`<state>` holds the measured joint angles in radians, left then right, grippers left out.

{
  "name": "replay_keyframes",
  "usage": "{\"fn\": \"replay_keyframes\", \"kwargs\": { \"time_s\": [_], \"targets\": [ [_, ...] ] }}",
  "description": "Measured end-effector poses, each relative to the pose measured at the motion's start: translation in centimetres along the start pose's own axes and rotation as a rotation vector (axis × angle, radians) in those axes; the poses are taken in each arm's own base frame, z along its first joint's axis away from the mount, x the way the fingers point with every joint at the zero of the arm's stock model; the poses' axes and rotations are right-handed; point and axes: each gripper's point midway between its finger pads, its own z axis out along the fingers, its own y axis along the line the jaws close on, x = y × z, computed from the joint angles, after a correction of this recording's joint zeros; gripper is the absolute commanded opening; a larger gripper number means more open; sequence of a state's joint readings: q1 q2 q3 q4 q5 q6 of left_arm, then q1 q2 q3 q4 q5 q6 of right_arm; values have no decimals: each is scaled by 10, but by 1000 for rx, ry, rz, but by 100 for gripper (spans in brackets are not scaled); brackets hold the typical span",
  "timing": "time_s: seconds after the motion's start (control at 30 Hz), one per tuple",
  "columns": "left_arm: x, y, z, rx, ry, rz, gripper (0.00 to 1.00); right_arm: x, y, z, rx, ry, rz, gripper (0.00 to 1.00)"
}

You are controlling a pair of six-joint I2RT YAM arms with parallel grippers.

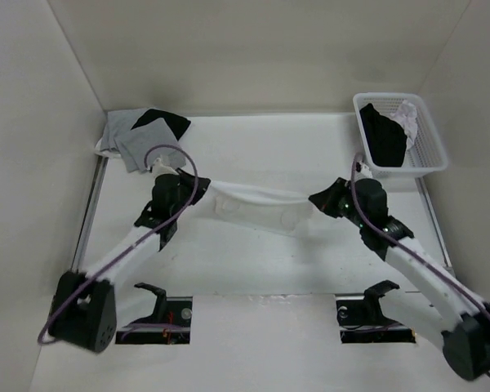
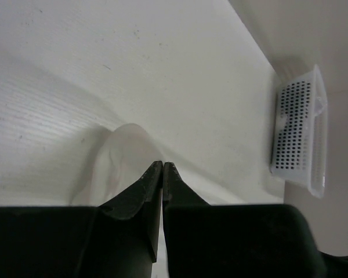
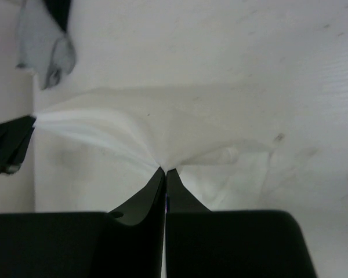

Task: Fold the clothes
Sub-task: Fold the tank top

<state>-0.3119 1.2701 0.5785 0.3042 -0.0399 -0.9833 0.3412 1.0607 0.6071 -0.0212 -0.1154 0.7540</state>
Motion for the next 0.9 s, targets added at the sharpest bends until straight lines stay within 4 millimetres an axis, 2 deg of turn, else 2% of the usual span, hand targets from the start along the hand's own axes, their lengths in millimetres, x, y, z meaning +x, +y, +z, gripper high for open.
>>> {"fn": "replay_keyframes", "kwargs": {
  "time_s": [0.03, 0.1, 0.13, 0.2, 0.3, 0.4, 0.57, 0.67, 0.77, 0.9],
  "targets": [
    [-4, -9, -16, 31, -14, 1, 0, 1, 16, -18, -46, -14, -21, 0],
    [-23, -43, -58, 148, -75, 6, 0, -1, 54, -63, -176, -72, -64, 0],
    [-34, -63, -82, 222, -116, 8, 0, -2, 68, -83, -231, -95, -79, 0],
    [-51, -90, -124, 332, -181, 10, 0, -6, 91, -123, -328, -142, -92, 0],
    [-64, -107, -176, 422, -237, 10, 0, 3, 103, -161, -398, -137, -85, 0],
    [-60, -105, -200, 422, -222, 16, 0, 31, 98, -176, -406, -45, -83, 0],
    [-42, -76, -205, 323, -159, 29, 1, 71, 86, -179, -353, 88, -119, 1],
    [-32, -59, -195, 262, -136, 36, 1, 80, 78, -165, -277, 106, -155, 1],
    [-18, -31, -166, 160, -101, 47, 1, 73, 58, -131, -121, 78, -175, 0],
    [1, 17, -105, -37, -30, 58, 1, 44, 23, -70, 65, 38, -136, 0]
  ]
}}
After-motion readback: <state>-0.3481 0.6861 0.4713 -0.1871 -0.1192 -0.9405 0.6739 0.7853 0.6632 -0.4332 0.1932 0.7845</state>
